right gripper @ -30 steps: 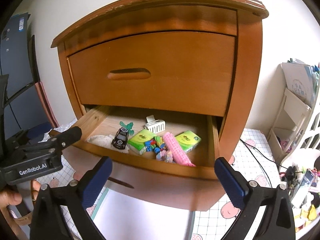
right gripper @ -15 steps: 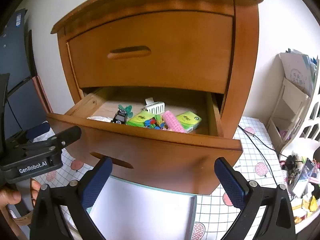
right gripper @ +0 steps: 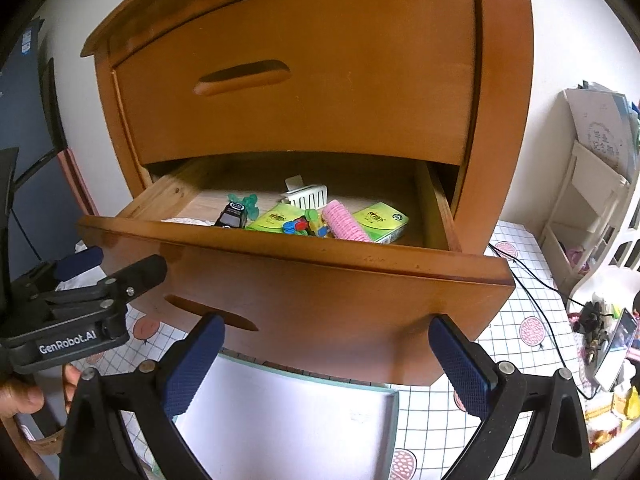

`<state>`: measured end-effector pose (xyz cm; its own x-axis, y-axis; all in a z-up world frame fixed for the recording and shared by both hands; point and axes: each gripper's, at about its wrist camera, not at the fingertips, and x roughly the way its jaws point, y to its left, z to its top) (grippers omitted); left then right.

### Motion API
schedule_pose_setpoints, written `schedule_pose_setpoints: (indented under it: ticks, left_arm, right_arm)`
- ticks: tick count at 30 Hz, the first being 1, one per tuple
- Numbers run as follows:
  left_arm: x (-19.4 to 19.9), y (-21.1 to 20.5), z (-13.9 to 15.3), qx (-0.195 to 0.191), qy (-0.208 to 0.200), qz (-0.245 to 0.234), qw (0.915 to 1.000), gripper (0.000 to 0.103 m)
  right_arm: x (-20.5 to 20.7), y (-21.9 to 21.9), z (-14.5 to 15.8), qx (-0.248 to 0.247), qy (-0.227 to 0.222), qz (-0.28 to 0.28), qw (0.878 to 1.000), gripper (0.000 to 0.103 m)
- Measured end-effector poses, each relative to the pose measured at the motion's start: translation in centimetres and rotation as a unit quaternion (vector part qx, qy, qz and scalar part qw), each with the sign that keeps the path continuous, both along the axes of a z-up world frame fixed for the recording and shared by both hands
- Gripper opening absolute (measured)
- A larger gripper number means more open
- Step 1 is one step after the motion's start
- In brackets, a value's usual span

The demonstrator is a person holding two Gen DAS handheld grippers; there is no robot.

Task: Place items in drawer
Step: 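Push the drawer front shut with both grippers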

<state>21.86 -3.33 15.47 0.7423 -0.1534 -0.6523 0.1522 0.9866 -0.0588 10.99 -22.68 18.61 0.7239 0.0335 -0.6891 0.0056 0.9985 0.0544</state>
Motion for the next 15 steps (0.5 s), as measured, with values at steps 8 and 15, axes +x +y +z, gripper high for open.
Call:
schedule_pose_setpoints:
  ticks: [8,15]
  left_arm:
    - [0.9,-0.6,-0.3,0.008,-0.002,0.001,1.0,0.103]
    - [1.6,-1.0,-0.7,0.007,-0.001,0.0,1.0,0.103]
  right_arm:
    - [2.0,-0.6,-0.1,0.01,0.002,-0.005,1.0,0.103]
    - [4.0,-0.9,-0.4,0.007,0.003,-0.007,1.0,0.103]
